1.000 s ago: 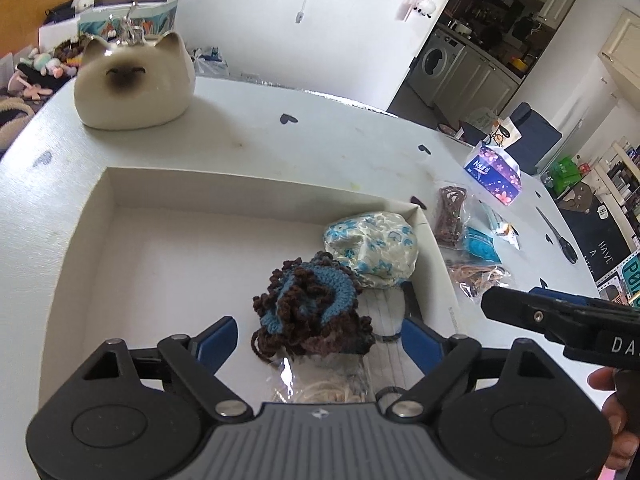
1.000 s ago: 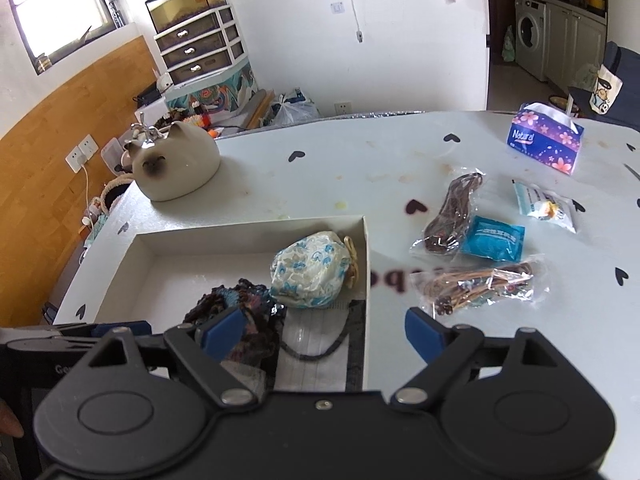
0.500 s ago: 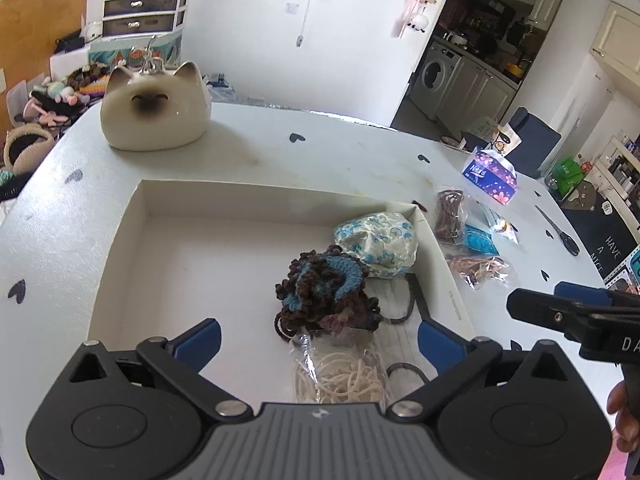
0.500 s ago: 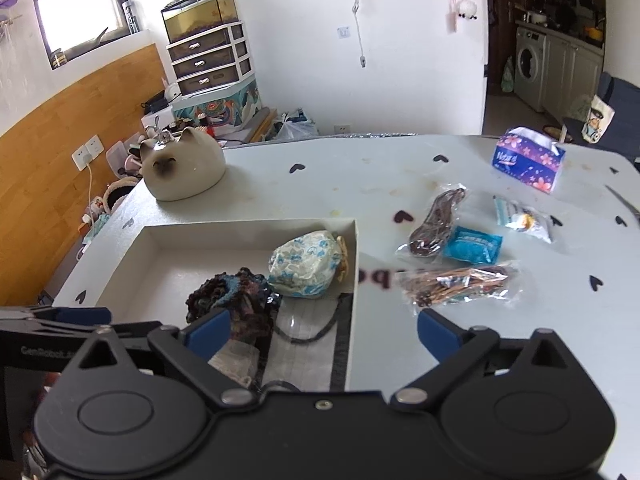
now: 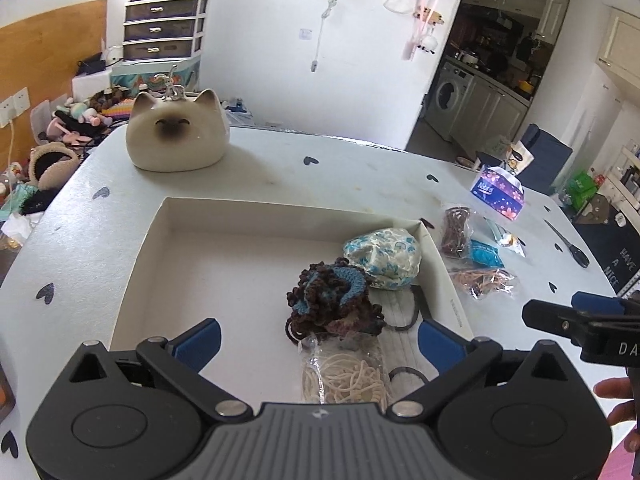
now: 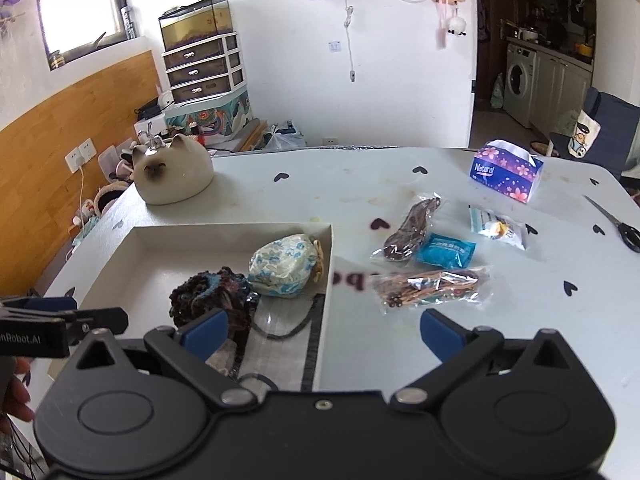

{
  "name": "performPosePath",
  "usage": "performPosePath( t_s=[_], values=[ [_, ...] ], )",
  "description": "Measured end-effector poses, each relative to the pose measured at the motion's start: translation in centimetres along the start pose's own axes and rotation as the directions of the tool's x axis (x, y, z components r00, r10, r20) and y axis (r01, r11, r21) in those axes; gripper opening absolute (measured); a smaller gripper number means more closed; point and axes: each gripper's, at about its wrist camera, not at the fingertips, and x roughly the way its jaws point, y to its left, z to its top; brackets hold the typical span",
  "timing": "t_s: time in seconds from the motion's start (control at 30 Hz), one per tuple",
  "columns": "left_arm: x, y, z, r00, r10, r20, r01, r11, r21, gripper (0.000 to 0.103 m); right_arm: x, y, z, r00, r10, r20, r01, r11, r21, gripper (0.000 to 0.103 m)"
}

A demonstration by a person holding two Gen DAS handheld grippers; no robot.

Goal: Organize soft objects
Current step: 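Withdraw both open tools from the tray toward the bagged cords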

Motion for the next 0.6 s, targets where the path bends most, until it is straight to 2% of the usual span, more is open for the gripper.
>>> performPosePath(
  t_s=[0.33, 0.6],
  values=[
    [-0.3, -4.0, -0.3, 0.997, 0.07, 0.016, -0.069, 0.996, -0.059, 0.103, -0.3, -4.5, 0.3, 0.999, 0.036, -0.007, -0.036, 0.999, -0.038, 0.103],
    [1.0, -9.5, 0.1, 0.997, 0.075, 0.031, -0.072, 0.995, -0.075, 0.103, -0.4, -10.2, 1.1, 0.998, 0.058, -0.014, -0.058, 0.997, -0.049, 0.103]
  ],
)
